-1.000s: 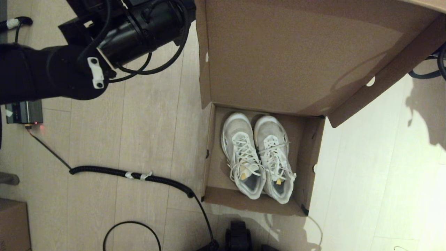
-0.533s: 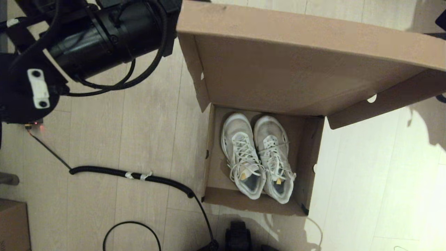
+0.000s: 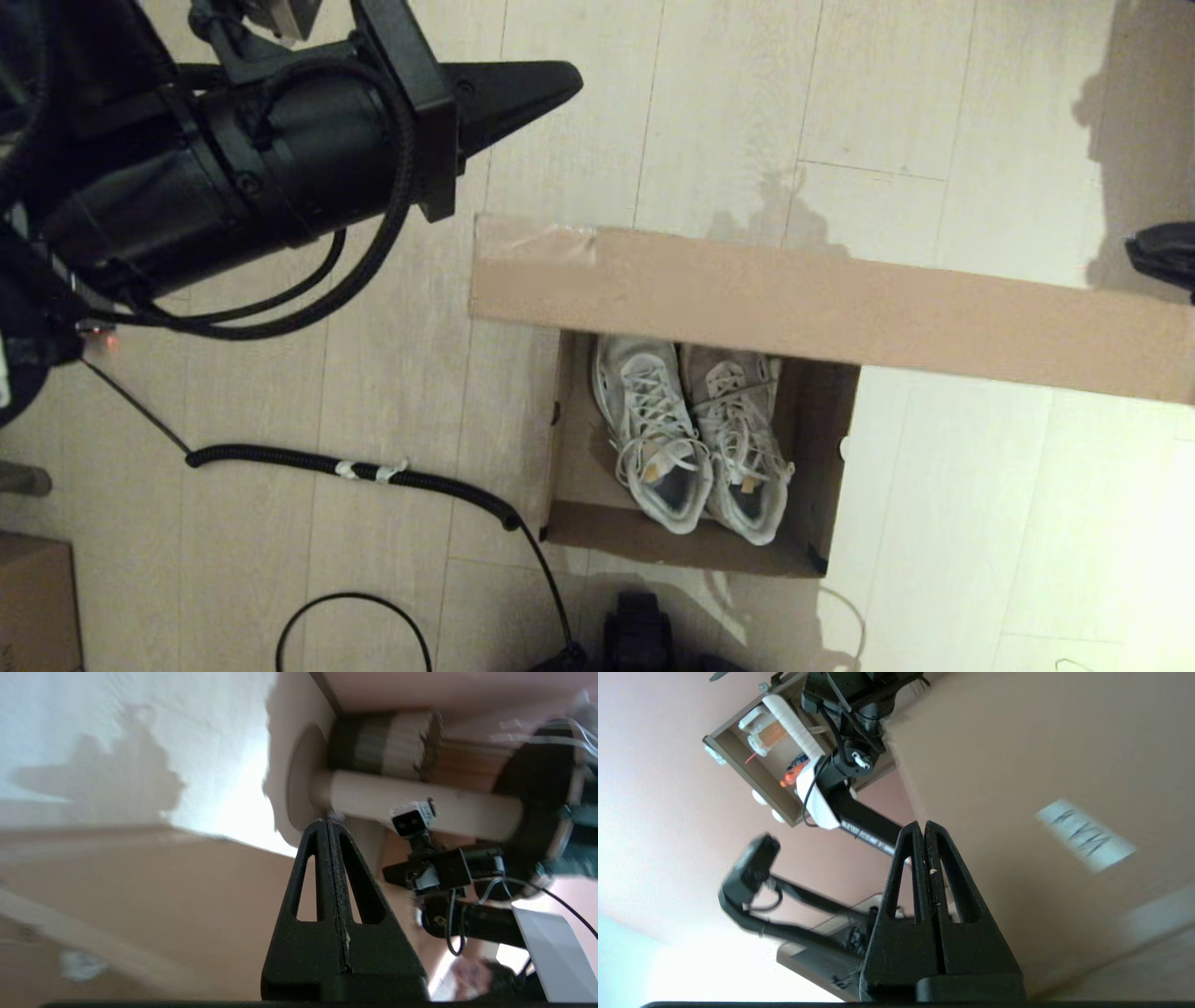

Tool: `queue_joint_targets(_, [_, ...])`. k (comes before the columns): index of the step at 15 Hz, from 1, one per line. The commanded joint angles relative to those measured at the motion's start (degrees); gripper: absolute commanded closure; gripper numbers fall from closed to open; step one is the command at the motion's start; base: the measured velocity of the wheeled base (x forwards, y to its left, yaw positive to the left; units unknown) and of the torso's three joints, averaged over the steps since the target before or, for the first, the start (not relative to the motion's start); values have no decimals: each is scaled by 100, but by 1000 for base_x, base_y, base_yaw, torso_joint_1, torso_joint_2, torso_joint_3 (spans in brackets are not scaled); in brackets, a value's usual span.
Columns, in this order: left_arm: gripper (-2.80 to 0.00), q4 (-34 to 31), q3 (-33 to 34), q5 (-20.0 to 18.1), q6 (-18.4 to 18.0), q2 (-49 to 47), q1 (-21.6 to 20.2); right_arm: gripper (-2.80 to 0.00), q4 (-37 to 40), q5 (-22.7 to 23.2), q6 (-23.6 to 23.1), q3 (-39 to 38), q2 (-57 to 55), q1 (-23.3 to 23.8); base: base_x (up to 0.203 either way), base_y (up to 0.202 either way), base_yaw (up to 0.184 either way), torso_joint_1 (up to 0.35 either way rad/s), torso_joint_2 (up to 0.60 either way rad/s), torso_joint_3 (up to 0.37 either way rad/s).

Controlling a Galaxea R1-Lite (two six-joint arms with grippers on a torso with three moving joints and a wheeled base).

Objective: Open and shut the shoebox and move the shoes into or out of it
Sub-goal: Close the shoe box

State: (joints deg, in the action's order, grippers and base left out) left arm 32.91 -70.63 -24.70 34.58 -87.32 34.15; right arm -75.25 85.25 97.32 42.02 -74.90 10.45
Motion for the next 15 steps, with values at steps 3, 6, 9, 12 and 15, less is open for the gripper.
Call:
queue_joint_targets(3, [0,282,909,-7,-5,487,322,0,-183,72,49,-945,719,-14,0,0,0,0,0,0])
queue_joint_targets(6, [0,337,1935,-5,-25,844,643,0,-205,98,14,-2012,1304,-30,0,0,0,0,0,0])
queue_joint_targets(9, [0,461,2868,-6,-31,1203,771,0,-202,17,-84,-2879,2002,-27,0,0,0,0,0,0])
queue_joint_targets(12, [0,1040,3715,131,-49,1454,774,0,-190,-326,-1084,-2959,1904,32,0,0,0,0,0,0])
queue_joint_targets(15, [0,1110,4215,429,-350,1949,628,0,-136,-875,-1977,-3209,1784,854,0,0,0,0,0,0])
